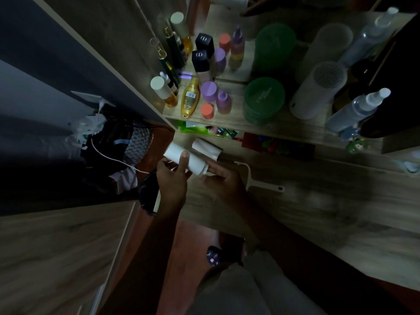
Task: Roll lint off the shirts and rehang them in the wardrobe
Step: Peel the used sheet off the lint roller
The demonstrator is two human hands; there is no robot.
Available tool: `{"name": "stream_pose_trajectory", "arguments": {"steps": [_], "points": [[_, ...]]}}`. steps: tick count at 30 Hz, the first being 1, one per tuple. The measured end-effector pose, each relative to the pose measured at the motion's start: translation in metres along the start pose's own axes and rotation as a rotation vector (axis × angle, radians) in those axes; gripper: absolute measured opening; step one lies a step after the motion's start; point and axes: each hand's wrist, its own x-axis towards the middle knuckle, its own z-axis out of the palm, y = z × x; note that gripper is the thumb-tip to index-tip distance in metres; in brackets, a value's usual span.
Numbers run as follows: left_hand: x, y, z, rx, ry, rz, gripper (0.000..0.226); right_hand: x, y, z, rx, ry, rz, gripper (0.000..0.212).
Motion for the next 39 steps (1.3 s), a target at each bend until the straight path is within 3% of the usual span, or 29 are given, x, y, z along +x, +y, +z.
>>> {"name": "stream_pose_trajectory", "arguments": {"steps": [4, 6, 8, 10, 12, 17, 26, 29, 31, 35, 39], "points": [[0.001, -0.005, -0.004, 0.018, 0.011, -0.015, 0.05, 0.002, 0.021, -0.005, -0.369, 0.088, -0.022, 0.048], [0.001, -0.007, -0.006, 0.024, 0.014, -0.019, 0.051, 0.003, 0.029, -0.01, -0.523, 0.003, 0.029, 0.056], [0.001, -0.011, -0.007, 0.029, 0.012, -0.021, 0.052, 0.004, 0.04, -0.017, -0.656, -0.137, 0.112, 0.051], [0.0, -0.013, -0.008, 0.035, 0.018, -0.03, 0.052, 0.005, 0.057, -0.02, -0.795, -0.216, 0.024, 0.054], [0.0, -0.016, -0.01, 0.036, 0.026, -0.045, 0.052, 0.007, 0.079, -0.021, -0.854, -0.216, -0.056, 0.068], [-0.001, -0.021, -0.015, 0.045, 0.02, -0.066, 0.054, 0.014, 0.108, -0.02, -0.917, -0.214, -0.086, 0.054], [-0.002, -0.019, -0.015, 0.02, 0.022, -0.037, 0.064, 0.013, 0.108, -0.015, -0.84, -0.182, -0.051, 0.054], [-0.002, -0.018, -0.017, 0.038, 0.022, -0.006, 0.051, 0.018, 0.083, -0.006, -0.653, -0.113, -0.026, 0.051], [-0.003, -0.015, -0.022, 0.051, 0.043, 0.031, 0.054, 0.019, 0.06, 0.004, -0.527, -0.065, -0.067, 0.055], [-0.004, -0.008, -0.052, 0.063, 0.197, 0.062, 0.057, 0.017, 0.014, 0.034, -0.308, -0.078, -0.151, 0.025], [-0.009, 0.001, -0.107, 0.018, 0.435, 0.062, 0.046, 0.008, -0.018, 0.088, -0.17, -0.285, -0.13, 0.016]]}}
